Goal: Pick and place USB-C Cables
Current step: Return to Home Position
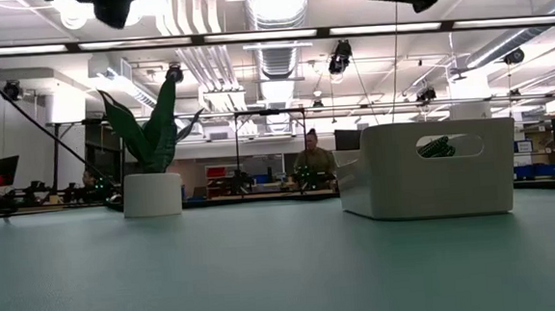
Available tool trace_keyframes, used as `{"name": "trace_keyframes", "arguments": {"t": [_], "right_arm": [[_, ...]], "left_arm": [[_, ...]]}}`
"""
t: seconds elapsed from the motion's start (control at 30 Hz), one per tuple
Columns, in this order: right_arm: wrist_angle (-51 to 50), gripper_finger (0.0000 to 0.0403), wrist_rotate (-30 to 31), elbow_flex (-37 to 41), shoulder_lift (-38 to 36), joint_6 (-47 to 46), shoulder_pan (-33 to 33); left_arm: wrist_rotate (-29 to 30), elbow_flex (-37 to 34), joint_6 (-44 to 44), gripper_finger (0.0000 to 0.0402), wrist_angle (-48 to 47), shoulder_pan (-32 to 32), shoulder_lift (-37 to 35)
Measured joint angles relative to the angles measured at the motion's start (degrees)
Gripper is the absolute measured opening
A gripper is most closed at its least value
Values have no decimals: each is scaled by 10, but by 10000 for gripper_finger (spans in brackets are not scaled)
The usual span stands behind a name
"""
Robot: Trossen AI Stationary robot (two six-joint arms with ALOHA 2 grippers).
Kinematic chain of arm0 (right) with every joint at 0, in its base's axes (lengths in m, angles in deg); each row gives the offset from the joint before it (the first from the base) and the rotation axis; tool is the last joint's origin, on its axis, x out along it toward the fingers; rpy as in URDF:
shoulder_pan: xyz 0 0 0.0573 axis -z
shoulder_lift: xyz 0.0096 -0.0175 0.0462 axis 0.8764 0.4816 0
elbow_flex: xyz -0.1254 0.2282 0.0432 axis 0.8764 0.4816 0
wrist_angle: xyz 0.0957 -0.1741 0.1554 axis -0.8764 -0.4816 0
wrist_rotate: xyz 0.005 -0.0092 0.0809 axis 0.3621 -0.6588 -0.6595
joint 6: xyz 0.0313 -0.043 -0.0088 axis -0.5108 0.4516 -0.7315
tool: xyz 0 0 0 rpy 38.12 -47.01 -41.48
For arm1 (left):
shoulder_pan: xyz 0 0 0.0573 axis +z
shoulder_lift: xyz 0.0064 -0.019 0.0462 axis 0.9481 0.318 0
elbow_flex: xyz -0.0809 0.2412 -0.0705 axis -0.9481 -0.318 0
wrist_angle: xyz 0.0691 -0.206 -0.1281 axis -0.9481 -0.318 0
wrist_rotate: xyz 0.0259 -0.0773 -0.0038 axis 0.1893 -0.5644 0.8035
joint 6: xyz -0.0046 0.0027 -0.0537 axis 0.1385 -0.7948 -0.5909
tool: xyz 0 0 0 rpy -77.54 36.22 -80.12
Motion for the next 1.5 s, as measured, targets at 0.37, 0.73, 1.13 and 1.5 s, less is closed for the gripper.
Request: {"name": "trace_keyframes", "arguments": {"t": [0.37, 0.73, 1.13, 1.5], "right_arm": [[23, 98, -27, 110, -139, -1, 17], [41, 63, -28, 198, -245, 3, 17], [53, 52, -42, 288, -364, 13, 17], [57, 52, -42, 322, -477, 112, 17]], "left_arm": [[-134, -15, -40, 5, -123, 91, -81], [-141, -139, -104, 1, -103, 91, -208], [-164, -252, -118, 1, -64, 91, -355], [-180, -315, -114, 1, -21, 91, -402]]}}
